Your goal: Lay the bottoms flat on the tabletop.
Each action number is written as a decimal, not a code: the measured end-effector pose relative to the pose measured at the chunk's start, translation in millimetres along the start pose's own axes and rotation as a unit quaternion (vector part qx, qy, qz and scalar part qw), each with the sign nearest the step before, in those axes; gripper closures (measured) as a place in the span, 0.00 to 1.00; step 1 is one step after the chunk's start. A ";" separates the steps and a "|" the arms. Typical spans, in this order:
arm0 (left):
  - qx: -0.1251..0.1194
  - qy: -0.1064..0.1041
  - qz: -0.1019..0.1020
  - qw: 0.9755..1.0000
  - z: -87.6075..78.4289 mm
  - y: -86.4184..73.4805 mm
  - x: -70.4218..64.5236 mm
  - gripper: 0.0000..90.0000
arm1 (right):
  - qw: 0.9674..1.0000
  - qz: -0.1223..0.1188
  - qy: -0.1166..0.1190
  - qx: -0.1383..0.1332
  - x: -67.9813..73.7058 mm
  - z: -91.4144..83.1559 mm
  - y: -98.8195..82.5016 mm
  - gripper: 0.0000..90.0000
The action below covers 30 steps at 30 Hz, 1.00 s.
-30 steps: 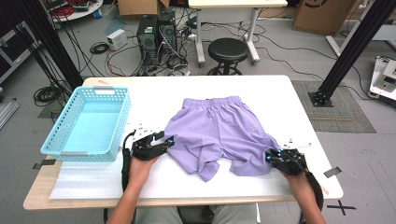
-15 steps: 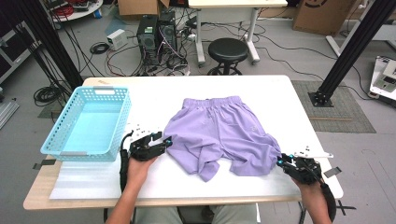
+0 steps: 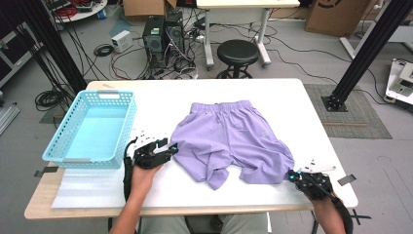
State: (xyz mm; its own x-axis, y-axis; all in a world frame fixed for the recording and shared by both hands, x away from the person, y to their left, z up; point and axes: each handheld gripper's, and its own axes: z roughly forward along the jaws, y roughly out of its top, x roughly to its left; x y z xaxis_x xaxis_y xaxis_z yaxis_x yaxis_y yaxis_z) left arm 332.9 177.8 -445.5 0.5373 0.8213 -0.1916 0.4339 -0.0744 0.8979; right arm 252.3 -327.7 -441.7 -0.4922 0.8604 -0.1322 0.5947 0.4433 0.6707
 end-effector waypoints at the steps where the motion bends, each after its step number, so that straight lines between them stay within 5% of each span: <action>1: 0.000 0.001 -0.002 1.000 -0.5 -0.4 0.6 0.54 | 1.000 0.000 -0.003 0.000 -2.0 -3.4 -3.7 1.00; 7: 0.018 0.005 -0.008 1.000 0.2 -2.2 3.5 0.53 | 1.000 0.018 -0.012 -0.006 -10.9 -26.6 -20.6 0.98; 11: 0.048 0.003 -0.005 0.999 5.6 -1.1 1.4 0.53 | 0.999 0.024 0.009 -0.048 -8.9 -31.1 -11.1 0.81; 14: 0.073 0.011 -0.001 0.997 10.2 0.1 -0.1 0.49 | 0.997 0.020 0.021 -0.073 -1.4 -25.6 4.3 0.73; 20: 0.117 0.024 0.030 0.992 19.8 1.3 -7.5 0.47 | 0.996 -0.004 0.045 -0.079 18.0 10.1 44.9 0.65; 24: 0.131 0.036 0.052 0.989 22.2 1.5 -12.4 0.66 | 0.995 0.005 0.068 -0.079 26.7 33.6 71.3 0.59; 28: 0.124 0.033 0.013 0.992 22.0 2.4 -5.0 0.96 | 0.993 0.003 0.096 -0.073 38.6 57.9 100.8 0.56; 30: 0.112 0.043 0.014 0.993 20.8 4.6 -1.4 0.98 | 0.992 0.002 0.108 -0.067 46.5 71.2 115.8 0.56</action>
State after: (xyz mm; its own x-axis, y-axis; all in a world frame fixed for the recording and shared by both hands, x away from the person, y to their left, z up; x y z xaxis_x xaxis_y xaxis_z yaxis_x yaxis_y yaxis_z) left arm 349.2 164.6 -449.3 0.4915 0.8619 -0.1250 0.5754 -0.2137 0.7895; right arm 343.6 -218.4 -422.2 -0.6236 0.7815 0.0202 0.5143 0.3907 0.7634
